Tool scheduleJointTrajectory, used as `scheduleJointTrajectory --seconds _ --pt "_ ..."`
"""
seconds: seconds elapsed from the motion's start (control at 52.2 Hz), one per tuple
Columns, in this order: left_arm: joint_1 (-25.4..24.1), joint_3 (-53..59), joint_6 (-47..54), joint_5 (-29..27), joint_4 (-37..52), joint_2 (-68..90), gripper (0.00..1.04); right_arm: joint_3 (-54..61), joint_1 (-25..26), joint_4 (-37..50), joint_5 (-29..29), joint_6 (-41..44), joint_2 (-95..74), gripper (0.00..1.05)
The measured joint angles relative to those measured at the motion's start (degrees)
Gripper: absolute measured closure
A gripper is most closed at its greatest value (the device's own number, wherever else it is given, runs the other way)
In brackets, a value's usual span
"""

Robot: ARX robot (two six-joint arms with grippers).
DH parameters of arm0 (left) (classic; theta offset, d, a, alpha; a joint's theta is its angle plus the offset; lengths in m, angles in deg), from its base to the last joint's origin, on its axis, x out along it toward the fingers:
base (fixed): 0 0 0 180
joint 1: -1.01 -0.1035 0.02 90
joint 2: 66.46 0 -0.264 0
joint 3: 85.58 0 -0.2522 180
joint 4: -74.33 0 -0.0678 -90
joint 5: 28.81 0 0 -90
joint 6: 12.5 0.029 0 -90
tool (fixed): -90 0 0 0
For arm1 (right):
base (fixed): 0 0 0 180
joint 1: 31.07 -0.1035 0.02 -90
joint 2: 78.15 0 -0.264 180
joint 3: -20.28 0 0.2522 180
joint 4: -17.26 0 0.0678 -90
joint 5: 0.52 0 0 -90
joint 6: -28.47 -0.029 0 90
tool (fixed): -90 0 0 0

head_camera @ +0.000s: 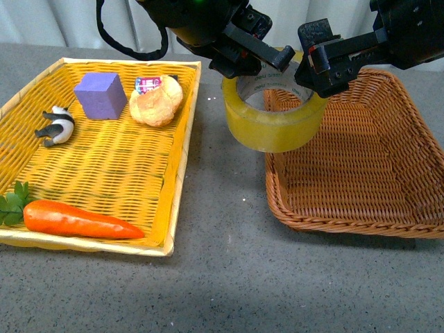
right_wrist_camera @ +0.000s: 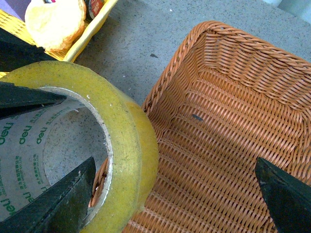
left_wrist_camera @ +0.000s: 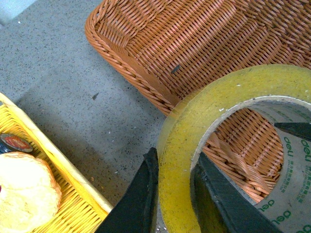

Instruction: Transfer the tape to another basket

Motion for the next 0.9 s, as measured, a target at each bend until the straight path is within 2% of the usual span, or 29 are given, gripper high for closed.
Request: scheduleJointTrajectory --seconds 0.096,0.689,0.9 --pt "0.0 0.0 0.0 0.0 0.0 0.0 0.89 -0.4 0.1 0.1 -0.4 -0.5 -0.4 0.1" --pt "0.1 0.0 0.8 1.3 0.3 0.0 0.89 -0.8 -0.5 0.1 2.1 -2.2 -0.7 0.87" --pt "0.1 0.0 0.9 1.3 0.4 0.0 0.89 -0.8 -0.4 0.3 2.0 -2.6 -0.7 0.9"
